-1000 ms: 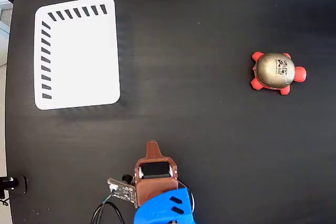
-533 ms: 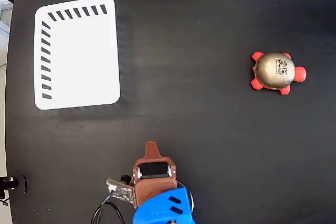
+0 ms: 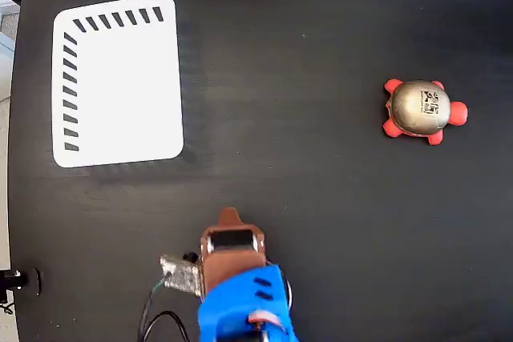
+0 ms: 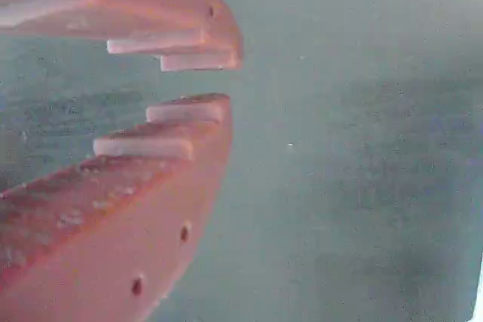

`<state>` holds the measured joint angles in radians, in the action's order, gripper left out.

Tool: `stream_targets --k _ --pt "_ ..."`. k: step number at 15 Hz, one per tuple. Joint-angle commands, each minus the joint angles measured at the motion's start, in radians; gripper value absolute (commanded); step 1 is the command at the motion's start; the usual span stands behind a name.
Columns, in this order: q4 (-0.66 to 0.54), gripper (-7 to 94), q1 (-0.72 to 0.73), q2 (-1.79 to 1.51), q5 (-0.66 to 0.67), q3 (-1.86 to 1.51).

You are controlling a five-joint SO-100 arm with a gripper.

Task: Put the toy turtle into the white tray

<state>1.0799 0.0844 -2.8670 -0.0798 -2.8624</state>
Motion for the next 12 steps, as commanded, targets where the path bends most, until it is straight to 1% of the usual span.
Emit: stream_targets --k 1,4,6,7,10,12 --pt "0.031 0 -0.104 0.296 0.055 0.327" --pt "0.225 0 -0.331 0.629 0.199 0.756" --pt "0.334 0 -0.44 0.775 0.314 0.959" --pt "0.364 0 -0.482 0.842 0.357 1.035" --pt "0.37 0 -0.591 1.043 0.463 1.227" --pt "0.382 0 -0.652 1.178 0.508 1.404"
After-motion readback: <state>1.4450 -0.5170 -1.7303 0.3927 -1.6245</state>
